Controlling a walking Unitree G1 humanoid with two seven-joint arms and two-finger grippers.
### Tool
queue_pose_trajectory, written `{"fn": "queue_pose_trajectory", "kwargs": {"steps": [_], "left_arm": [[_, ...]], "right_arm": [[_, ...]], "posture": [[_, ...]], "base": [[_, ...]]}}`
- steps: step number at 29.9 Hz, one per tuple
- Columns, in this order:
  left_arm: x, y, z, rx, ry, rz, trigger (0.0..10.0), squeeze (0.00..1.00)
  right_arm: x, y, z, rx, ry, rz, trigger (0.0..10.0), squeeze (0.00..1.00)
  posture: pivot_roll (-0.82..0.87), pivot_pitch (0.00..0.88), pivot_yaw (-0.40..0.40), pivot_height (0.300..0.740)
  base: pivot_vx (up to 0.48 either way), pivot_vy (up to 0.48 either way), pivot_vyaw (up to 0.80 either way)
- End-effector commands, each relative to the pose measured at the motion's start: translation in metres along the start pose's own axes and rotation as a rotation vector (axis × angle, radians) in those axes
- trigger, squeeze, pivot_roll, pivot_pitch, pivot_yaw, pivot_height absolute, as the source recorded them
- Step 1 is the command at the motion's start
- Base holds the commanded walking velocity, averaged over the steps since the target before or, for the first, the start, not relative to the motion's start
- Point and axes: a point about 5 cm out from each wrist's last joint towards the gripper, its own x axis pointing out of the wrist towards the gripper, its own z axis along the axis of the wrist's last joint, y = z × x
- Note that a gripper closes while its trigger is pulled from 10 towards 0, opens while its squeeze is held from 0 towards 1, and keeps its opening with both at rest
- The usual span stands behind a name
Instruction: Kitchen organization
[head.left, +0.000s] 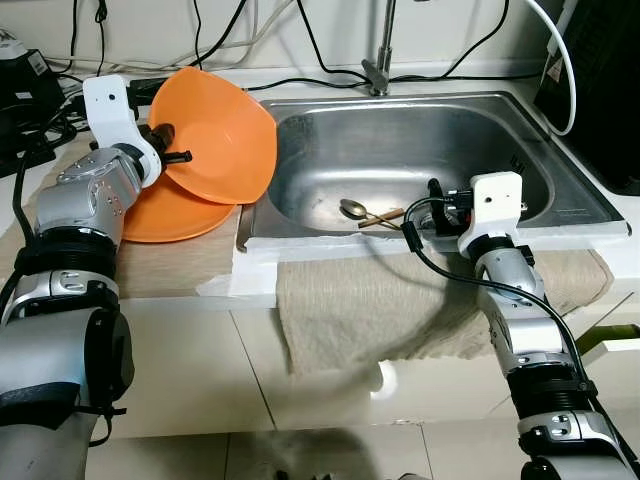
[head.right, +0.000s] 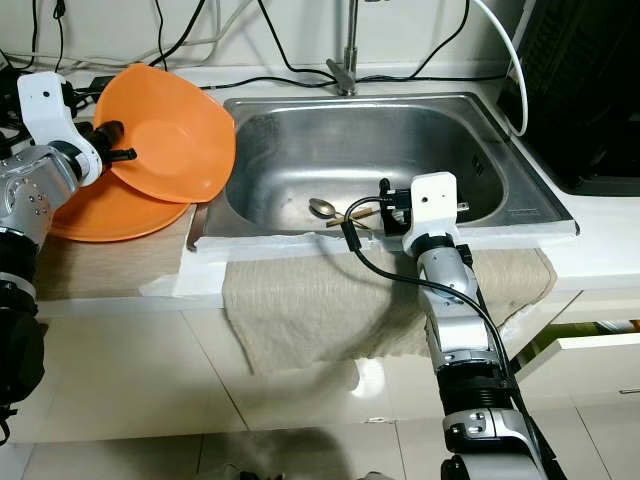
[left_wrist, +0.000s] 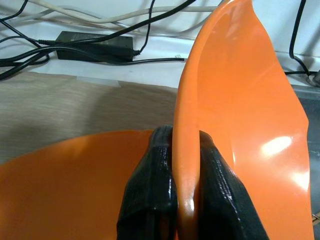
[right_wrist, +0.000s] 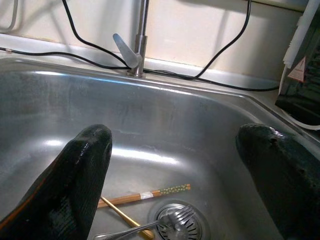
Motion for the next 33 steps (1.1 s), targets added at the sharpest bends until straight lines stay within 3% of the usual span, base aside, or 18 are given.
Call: {"fn": "queue_pose_trajectory", "kwargs": {"steps": [1,33], "left_arm": [[0.0011,0.0012,-0.0103,0.030,0.060,0.021,0.0,0.00],[0.0015,0.0014,-0.0089,0.030,0.060,0.022,0.0,0.00]], "right_arm": [[0.0035,-0.0027,0.0076,0.000,-0.032,0.002,10.0,0.00],[0.0049,-0.0023,0.0087,0.000,-0.033,0.002,10.0,0.00]], "posture": [[-0.07,0.000,0.030,0.740],[-0.07,0.000,0.033,0.740]], "base": [[0.000,0.000,0.00],[0.000,0.000,0.00]]}}
